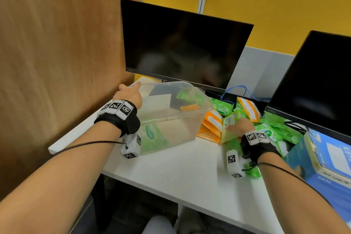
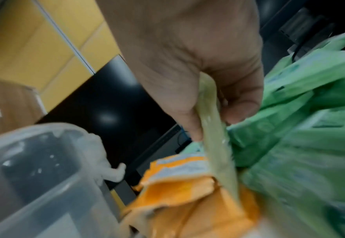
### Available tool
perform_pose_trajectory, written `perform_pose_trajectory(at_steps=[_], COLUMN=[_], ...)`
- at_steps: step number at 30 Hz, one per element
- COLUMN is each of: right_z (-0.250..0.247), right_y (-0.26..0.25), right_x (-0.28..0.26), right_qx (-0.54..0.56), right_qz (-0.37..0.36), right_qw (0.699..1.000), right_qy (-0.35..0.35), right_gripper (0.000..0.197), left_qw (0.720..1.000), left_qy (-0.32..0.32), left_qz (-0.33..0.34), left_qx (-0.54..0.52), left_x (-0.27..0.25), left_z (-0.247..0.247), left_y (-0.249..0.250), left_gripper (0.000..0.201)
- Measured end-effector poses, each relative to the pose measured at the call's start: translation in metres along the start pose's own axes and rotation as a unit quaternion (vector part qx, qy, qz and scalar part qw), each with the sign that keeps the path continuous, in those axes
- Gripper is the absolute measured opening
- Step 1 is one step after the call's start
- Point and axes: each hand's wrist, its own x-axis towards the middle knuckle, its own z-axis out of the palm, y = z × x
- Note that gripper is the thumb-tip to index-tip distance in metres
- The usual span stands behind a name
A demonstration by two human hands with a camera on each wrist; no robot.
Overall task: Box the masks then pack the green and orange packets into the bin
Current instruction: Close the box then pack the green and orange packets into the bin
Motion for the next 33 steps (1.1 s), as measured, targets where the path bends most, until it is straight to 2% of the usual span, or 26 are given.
perform_pose_trajectory(at_steps=[1,3,5,6,8,10,13,15,17,20,22,24,26,29,31,33], right_z=[-0.005,-0.021,-0.039,-0.046,-0.054,-0.050,-0.028,-0.007,0.012,0.026,0.031,0.038,0.039,0.037,0.028,0.042], right_y=[-0.003,-0.013,-0.031,-0.042,-0.067,-0.091,-0.128,-0.152,-0.172,-0.192,-0.200,-0.199,-0.196,-0.193,-0.193,-0.195], right_x=[0.000,-0.009,-0.030,-0.042,-0.062,-0.076,-0.092,-0.094,-0.095,-0.101,-0.104,-0.101,-0.098,-0.101,-0.120,-0.096], right_qx=[0.028,0.102,0.195,0.237,0.295,0.296,0.238,0.163,0.096,-0.025,-0.023,-0.067,-0.150,-0.167,-0.239,-0.299], right_qz=[-0.007,-0.026,-0.080,-0.119,-0.208,-0.275,-0.315,-0.302,-0.278,-0.286,-0.279,-0.306,-0.334,-0.342,-0.356,-0.379], right_qw=[0.999,0.989,0.957,0.940,0.913,0.903,0.914,0.938,0.955,0.949,0.947,0.934,0.920,0.917,0.896,0.870], right_qy=[0.016,0.105,0.200,0.215,0.192,0.144,0.091,0.039,-0.045,-0.127,-0.156,-0.172,-0.136,-0.115,-0.117,-0.100], right_gripper=[0.033,0.030,0.033,0.035,0.033,0.031,0.033,0.036,0.040,0.038,0.041,0.046,0.047,0.037,0.035,0.033], left_qw=[1.000,1.000,1.000,1.000,1.000,1.000,1.000,1.000,1.000,0.999,0.998,0.998,0.998,0.998,0.998,0.998], left_qy=[0.000,0.002,-0.001,-0.004,-0.006,-0.004,-0.005,-0.007,-0.010,-0.015,-0.027,-0.037,-0.028,-0.014,-0.010,-0.013], left_qz=[-0.002,0.000,0.004,0.003,0.002,0.006,0.014,0.015,0.016,0.019,0.027,0.038,0.049,0.048,0.048,0.048], left_qx=[-0.003,-0.011,-0.019,-0.022,-0.026,-0.023,-0.015,-0.014,-0.005,0.028,0.044,0.037,0.033,0.034,0.030,0.029], left_x=[0.000,0.000,0.000,0.000,0.000,-0.001,-0.001,-0.001,-0.002,-0.003,-0.003,-0.002,-0.002,-0.001,-0.001,0.000], left_z=[0.000,-0.001,-0.001,-0.001,-0.002,-0.003,-0.004,-0.005,-0.005,-0.006,-0.008,-0.008,-0.005,-0.002,-0.002,-0.002], left_y=[-0.001,-0.001,-0.002,-0.002,-0.002,-0.001,-0.001,-0.002,-0.001,0.003,0.002,0.001,-0.001,-0.001,-0.001,-0.001], left_gripper=[0.062,0.062,0.063,0.064,0.066,0.068,0.070,0.070,0.069,0.075,0.078,0.076,0.077,0.080,0.079,0.080])
